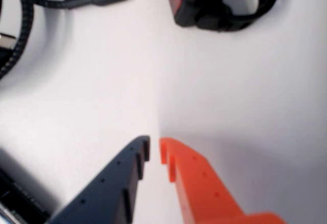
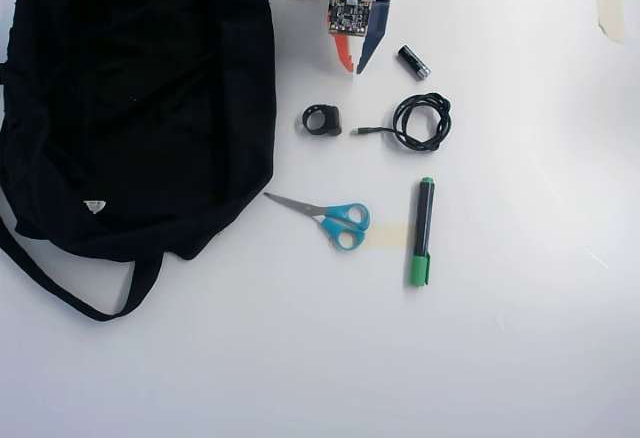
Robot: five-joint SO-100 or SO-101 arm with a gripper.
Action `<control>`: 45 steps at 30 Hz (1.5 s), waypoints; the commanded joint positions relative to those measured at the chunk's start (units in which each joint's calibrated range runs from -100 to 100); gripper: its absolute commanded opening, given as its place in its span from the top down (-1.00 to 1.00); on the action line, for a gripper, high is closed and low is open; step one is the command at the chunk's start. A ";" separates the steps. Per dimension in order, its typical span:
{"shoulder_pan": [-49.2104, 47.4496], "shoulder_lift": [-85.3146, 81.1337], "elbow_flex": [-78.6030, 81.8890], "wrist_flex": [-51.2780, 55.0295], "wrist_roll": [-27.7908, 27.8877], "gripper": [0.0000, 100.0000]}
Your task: Put the cable into the black bag
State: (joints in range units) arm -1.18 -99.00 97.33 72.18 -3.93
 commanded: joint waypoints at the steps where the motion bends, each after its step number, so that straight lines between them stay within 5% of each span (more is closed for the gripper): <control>1: -0.17 -0.50 1.95 0.35 0.05 0.95; 40: -1.97 -0.42 1.86 0.09 0.00 0.95; 45: -2.41 4.65 -3.98 -6.63 0.00 0.95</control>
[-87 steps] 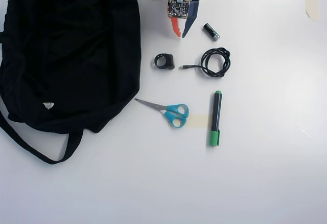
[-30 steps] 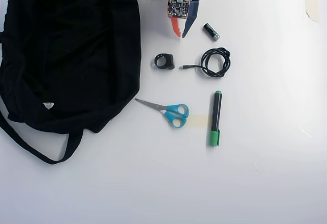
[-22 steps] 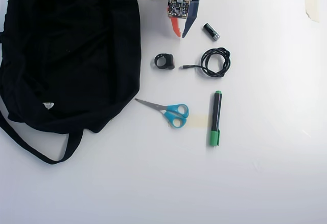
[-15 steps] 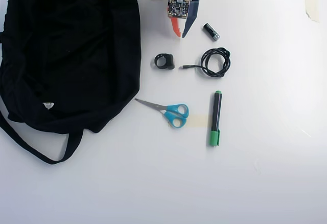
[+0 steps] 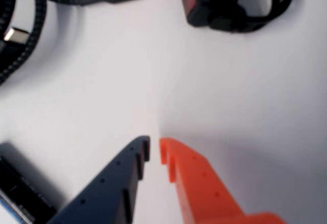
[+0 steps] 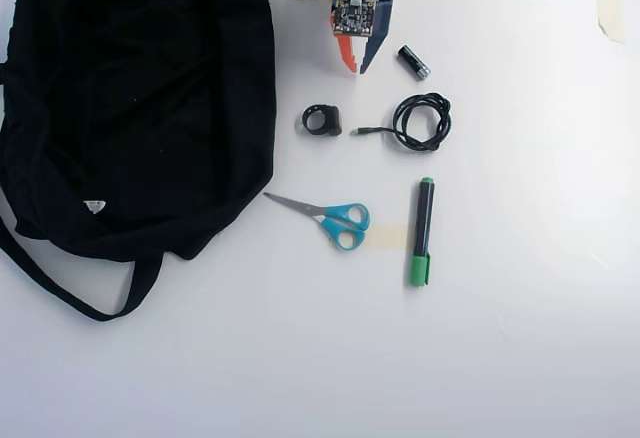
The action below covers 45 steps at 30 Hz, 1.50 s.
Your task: Put the cable into the black bag
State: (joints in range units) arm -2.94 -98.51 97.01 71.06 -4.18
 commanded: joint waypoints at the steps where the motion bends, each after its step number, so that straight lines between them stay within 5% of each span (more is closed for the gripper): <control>1: -0.88 6.64 -5.55 -8.53 0.24 0.95; 22: -4.32 60.75 -47.24 -67.27 -0.23 0.95; 45: -3.57 92.20 -87.40 -68.73 4.96 0.95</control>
State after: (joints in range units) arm -6.83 -7.60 15.88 1.93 0.37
